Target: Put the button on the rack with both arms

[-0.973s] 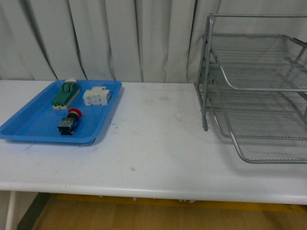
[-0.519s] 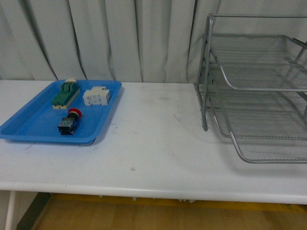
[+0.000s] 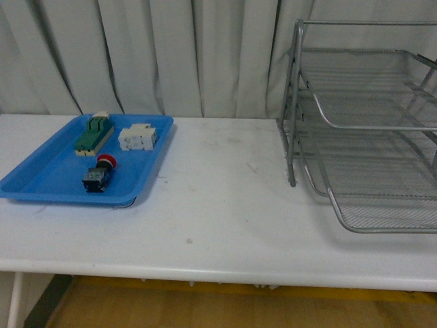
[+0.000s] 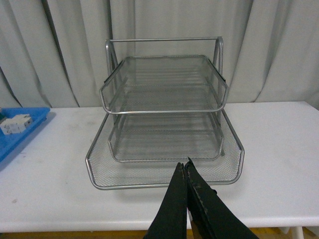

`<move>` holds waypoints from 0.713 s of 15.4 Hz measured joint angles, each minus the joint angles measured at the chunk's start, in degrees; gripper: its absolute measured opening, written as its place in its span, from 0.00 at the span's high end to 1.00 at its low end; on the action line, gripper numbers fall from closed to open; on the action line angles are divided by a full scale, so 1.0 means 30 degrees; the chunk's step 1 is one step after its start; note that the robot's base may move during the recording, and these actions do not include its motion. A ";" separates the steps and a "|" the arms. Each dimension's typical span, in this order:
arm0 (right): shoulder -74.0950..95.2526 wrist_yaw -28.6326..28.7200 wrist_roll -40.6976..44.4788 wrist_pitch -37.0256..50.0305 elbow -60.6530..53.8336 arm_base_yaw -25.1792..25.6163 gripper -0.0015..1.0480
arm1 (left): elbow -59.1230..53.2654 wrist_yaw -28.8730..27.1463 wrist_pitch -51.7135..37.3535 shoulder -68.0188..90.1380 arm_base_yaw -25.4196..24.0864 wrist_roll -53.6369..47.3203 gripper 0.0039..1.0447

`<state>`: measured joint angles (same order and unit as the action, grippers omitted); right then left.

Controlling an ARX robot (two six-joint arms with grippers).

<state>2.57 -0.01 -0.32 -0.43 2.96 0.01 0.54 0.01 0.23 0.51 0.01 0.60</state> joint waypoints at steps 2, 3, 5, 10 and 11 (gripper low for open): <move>-0.0656 -0.0007 0.0000 0.0160 -0.0597 0.0000 0.98 | 0.0000 0.0000 -0.0007 0.0000 0.0000 0.0000 0.06; -0.0765 -0.0036 0.0007 -0.0073 -0.0765 0.0000 0.98 | 0.0000 -0.0058 0.0000 0.0000 0.0000 0.0000 0.06; -0.0780 -0.0015 0.0000 0.0138 -0.0765 0.0000 0.98 | 0.0000 0.0000 0.0007 0.0000 0.0000 0.0000 0.06; -0.0787 -0.0015 0.0036 0.0066 -0.0765 0.0000 0.68 | 0.0000 -0.0007 0.0000 0.0000 0.0000 0.0000 0.06; -0.0787 -0.0015 0.0036 0.0066 -0.0765 0.0000 0.55 | 0.0000 -0.0007 0.0000 0.0000 0.0000 0.0000 0.06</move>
<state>0.21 -0.05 -0.21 -0.23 0.67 0.01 0.54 -0.01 0.23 0.51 0.01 0.60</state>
